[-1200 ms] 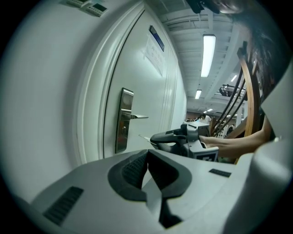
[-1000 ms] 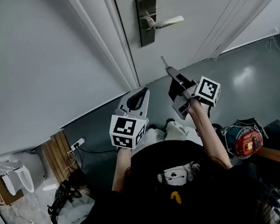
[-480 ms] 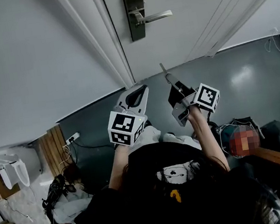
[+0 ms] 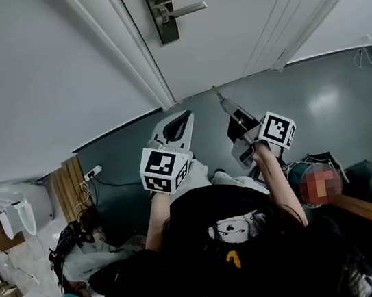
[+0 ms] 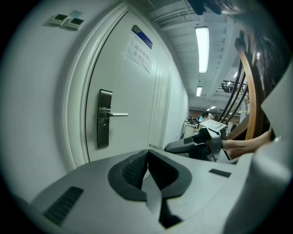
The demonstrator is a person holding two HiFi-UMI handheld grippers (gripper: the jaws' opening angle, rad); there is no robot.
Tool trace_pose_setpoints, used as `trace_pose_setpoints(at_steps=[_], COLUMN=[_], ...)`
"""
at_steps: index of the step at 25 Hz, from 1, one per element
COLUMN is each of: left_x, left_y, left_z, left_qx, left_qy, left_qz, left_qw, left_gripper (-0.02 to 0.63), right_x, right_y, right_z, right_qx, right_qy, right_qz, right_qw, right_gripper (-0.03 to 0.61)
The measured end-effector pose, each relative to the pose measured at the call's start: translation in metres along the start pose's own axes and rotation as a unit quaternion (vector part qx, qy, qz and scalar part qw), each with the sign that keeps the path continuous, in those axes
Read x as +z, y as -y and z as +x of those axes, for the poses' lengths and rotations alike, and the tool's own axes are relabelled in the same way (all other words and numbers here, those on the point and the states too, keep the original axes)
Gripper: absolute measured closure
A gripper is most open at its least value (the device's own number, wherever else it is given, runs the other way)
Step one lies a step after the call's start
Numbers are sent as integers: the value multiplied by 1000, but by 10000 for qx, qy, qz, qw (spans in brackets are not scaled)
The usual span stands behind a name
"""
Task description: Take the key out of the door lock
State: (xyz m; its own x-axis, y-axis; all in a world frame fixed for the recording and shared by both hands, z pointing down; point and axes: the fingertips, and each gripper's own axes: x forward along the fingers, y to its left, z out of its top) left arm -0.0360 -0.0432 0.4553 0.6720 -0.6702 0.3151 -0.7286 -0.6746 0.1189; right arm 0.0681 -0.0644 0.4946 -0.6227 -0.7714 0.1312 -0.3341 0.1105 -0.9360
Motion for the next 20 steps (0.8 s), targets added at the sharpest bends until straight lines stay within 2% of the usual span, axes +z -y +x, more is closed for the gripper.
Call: trace_pose_setpoints(at_steps=[7, 20], left_x=[-9, -17], left_y=[57, 84], left_z=[-26, -50], left_qx=[268, 567], left_qy=[49, 127], left_qz=[58, 108], left_qw=[9996, 9983], left_gripper=[606, 606], right_x=[-17, -42], right_y=[-11, -19], right_z=[-55, -78], right_qx=[191, 389], right_qy=[-278, -630], right_qz=[-384, -625], right_qw=[9987, 9953], right_gripper=[557, 557])
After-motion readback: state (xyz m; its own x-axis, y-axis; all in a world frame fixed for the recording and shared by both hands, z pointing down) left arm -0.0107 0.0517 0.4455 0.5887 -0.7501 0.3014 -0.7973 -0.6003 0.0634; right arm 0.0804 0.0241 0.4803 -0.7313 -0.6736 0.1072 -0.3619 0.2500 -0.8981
